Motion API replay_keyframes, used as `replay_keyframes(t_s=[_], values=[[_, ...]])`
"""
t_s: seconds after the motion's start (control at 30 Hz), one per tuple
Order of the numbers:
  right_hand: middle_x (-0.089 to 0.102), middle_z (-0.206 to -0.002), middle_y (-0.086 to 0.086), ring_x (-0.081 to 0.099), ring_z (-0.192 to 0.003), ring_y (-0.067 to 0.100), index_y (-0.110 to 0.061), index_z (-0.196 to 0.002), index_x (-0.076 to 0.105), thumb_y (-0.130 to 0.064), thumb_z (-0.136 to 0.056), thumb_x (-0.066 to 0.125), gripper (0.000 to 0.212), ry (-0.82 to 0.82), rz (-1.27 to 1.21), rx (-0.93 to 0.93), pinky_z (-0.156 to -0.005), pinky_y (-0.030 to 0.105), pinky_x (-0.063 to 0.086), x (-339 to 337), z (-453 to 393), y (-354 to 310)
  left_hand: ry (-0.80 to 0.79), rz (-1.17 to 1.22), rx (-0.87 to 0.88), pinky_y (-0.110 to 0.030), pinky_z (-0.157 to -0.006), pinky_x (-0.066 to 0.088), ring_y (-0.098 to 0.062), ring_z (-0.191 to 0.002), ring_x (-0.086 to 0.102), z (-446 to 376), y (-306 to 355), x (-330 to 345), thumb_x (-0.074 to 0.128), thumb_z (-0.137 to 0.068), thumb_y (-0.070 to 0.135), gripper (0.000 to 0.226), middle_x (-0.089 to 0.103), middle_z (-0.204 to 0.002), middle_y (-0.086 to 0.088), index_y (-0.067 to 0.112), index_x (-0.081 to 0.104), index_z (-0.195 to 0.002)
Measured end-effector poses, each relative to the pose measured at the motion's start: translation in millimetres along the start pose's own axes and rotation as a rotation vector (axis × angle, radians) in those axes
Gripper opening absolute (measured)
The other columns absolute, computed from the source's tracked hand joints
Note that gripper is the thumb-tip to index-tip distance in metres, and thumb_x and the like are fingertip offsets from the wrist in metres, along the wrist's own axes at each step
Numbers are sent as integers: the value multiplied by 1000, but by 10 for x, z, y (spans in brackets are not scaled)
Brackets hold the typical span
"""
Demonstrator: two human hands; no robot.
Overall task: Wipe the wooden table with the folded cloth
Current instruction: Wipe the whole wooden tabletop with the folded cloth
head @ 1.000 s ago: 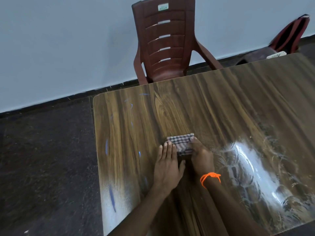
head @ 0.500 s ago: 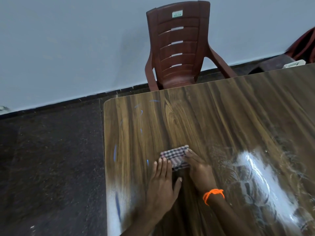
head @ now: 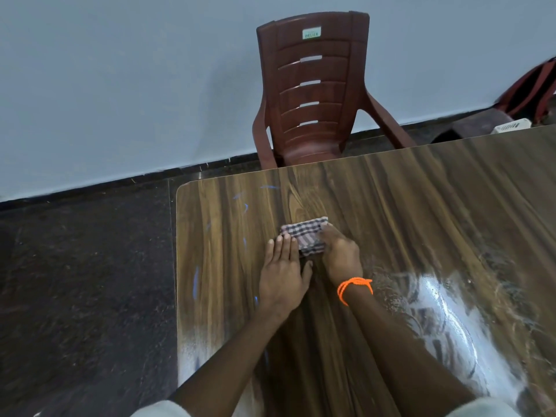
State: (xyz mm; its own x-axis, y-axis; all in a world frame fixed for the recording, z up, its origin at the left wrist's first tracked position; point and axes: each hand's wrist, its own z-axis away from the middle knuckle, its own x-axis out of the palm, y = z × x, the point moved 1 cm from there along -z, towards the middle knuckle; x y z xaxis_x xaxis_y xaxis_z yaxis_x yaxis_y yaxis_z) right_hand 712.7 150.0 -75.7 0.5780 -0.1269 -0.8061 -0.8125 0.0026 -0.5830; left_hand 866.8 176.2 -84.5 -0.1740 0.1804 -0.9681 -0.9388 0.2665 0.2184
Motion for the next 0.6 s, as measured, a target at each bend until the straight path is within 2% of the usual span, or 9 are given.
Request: replay_keyframes(t_s=[0.1,0.3,0.43,0.6], values=[[62,-126,12,56,-121,24,-4,-117,66,11,-75,61,44,-33,-10,-66,-100,35,46,79,183,-106,12,32,-38,-44,-128,7,-26,-156,19,233,-113,22,26,-104,54,74,29,-164,-20,1,30,-156],[63,-126,7,55,-123,18,-7,-108,72,15,-73,64,42,-52,-51,-126,-102,30,44,-75,676,105,-16,98,-24,-46,-127,13,-27,-155,20,731,108,142,25,-104,58,76,31,-162,-19,1,35,-154],[65,-123,7,58,-118,17,-8,-105,73,14,-74,64,39,31,20,-61,-100,27,45,-219,614,332,-34,92,58,-47,-128,9,-29,-155,21,358,307,101,27,-103,55,76,31,-161,-22,-1,34,-154],[69,-115,8,66,-104,23,-11,-104,72,8,-73,67,37,83,88,47,-83,24,49,-274,5,353,-18,-10,158,-46,-128,6,-30,-154,24,-457,266,-54,31,-104,50,71,34,-162,-20,1,34,-154]])
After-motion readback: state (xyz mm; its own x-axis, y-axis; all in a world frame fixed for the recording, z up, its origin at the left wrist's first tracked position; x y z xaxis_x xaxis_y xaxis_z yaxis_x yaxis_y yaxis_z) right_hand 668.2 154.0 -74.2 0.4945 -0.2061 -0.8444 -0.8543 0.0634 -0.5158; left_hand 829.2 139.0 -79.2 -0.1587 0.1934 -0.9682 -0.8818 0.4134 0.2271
